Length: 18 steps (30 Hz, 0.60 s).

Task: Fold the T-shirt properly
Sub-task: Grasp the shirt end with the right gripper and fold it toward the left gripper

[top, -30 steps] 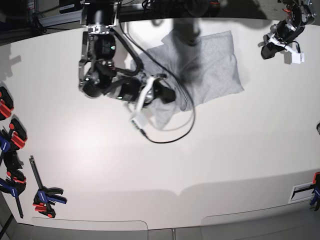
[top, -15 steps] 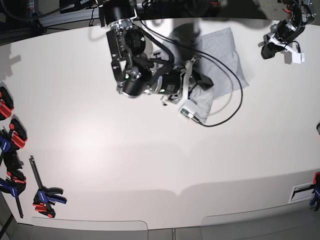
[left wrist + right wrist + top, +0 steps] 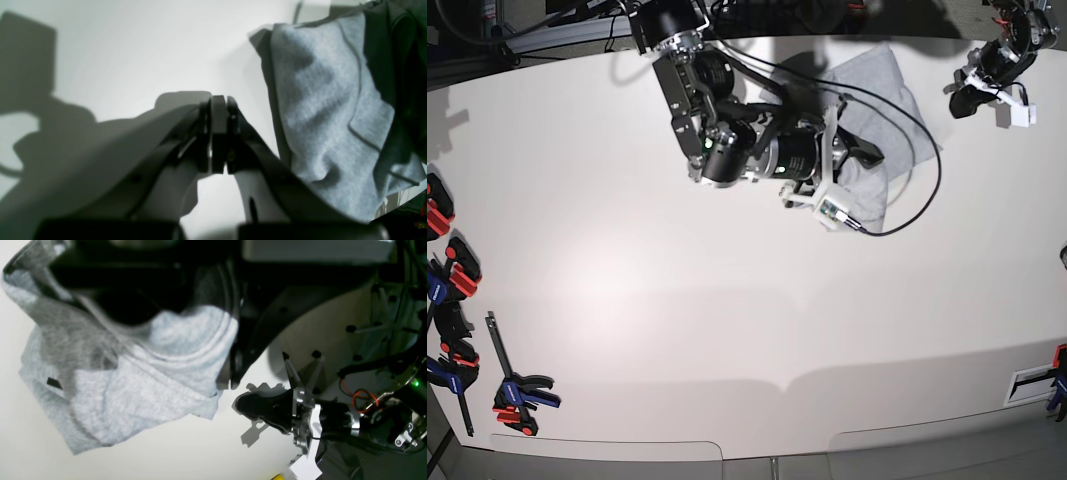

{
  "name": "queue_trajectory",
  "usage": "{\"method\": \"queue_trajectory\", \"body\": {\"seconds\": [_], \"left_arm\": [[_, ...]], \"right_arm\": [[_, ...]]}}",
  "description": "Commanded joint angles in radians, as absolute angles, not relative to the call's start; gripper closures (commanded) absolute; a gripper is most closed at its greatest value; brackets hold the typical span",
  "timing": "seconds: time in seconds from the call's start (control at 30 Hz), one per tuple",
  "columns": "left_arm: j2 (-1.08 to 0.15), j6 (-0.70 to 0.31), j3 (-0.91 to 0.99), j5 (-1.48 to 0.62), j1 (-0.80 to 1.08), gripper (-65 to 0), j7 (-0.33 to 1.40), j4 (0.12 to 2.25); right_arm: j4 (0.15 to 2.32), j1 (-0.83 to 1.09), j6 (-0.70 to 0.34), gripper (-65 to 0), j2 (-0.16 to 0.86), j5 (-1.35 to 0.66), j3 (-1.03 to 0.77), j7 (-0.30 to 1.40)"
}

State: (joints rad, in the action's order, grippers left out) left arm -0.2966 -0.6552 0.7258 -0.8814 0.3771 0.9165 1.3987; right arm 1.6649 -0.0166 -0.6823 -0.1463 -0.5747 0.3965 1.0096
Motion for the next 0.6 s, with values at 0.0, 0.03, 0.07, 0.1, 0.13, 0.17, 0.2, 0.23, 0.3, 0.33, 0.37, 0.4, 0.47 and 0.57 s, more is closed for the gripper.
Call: {"method": "queue_trajectory", "body": {"seconds": [0.0, 0.03, 0.07, 0.1, 0.13, 0.17, 0.2, 0.23, 0.3, 0.33, 0.37, 0.4, 0.47, 0.57], "left_arm": [[-0.311, -0.651, 0.731, -0.879, 0.382, 0.0, 0.919, 1.412], [-0.311, -0.651, 0.731, -0.879, 0.382, 0.0, 0.919, 1.412], [-0.311, -0.65, 0.731, -0.879, 0.382, 0.0, 0.919, 1.412], [-0.311, -0.65, 0.731, -0.879, 0.382, 0.0, 0.92, 1.412], [-0.311, -0.65, 0.731, -0.879, 0.382, 0.0, 0.919, 1.412], [-0.311, -0.651, 0.731, -0.879, 0.382, 0.0, 0.92, 1.412], [-0.311, -0.651, 0.731, -0.879, 0.383, 0.0, 0.92, 1.412], [-0.311, -0.65, 0.731, -0.879, 0.383, 0.0, 0.92, 1.412], [-0.311, -0.65, 0.731, -0.879, 0.383, 0.0, 0.92, 1.412], [-0.311, -0.65, 0.731, -0.879, 0.383, 0.0, 0.92, 1.412], [-0.311, -0.65, 0.731, -0.879, 0.383, 0.0, 0.92, 1.412], [-0.311, -0.65, 0.731, -0.879, 0.383, 0.0, 0.92, 1.412], [-0.311, -0.65, 0.731, -0.879, 0.383, 0.0, 0.92, 1.412], [-0.311, -0.65, 0.731, -0.879, 0.382, 0.0, 0.919, 1.412]], "right_arm": [[1.685, -0.036, -0.698, 0.0, -0.157, -0.601, 0.405, 0.967], [1.685, -0.036, -0.698, 0.0, -0.157, -0.601, 0.412, 0.963], [1.685, -0.036, -0.698, 0.0, -0.157, -0.601, 0.418, 0.959], [1.685, -0.036, -0.698, 0.0, -0.157, -0.601, 0.424, 0.957], [1.685, -0.036, -0.698, 0.0, -0.157, -0.601, 0.43, 0.957], [1.685, -0.036, -0.698, 0.0, -0.157, -0.602, 0.436, 0.957], [1.685, -0.036, -0.698, 0.0, -0.157, -0.602, 0.442, 0.956], [1.685, -0.036, -0.698, 0.0, -0.157, -0.605, 0.448, 0.956], [1.685, -0.036, -0.698, 0.0, -0.157, -0.605, 0.457, 0.944], [1.685, -0.036, -0.698, 0.0, -0.157, -0.605, 0.461, 0.937], [1.685, -0.036, -0.698, 0.0, -0.157, -0.605, 0.465, 0.929], [1.685, -0.036, -0.698, 0.0, -0.157, -0.605, 0.466, 0.923], [1.685, -0.036, -0.698, 0.0, -0.157, -0.604, 0.465, 0.919], [1.685, -0.036, -0.698, 0.0, -0.157, -0.605, 0.465, 0.919]]}}
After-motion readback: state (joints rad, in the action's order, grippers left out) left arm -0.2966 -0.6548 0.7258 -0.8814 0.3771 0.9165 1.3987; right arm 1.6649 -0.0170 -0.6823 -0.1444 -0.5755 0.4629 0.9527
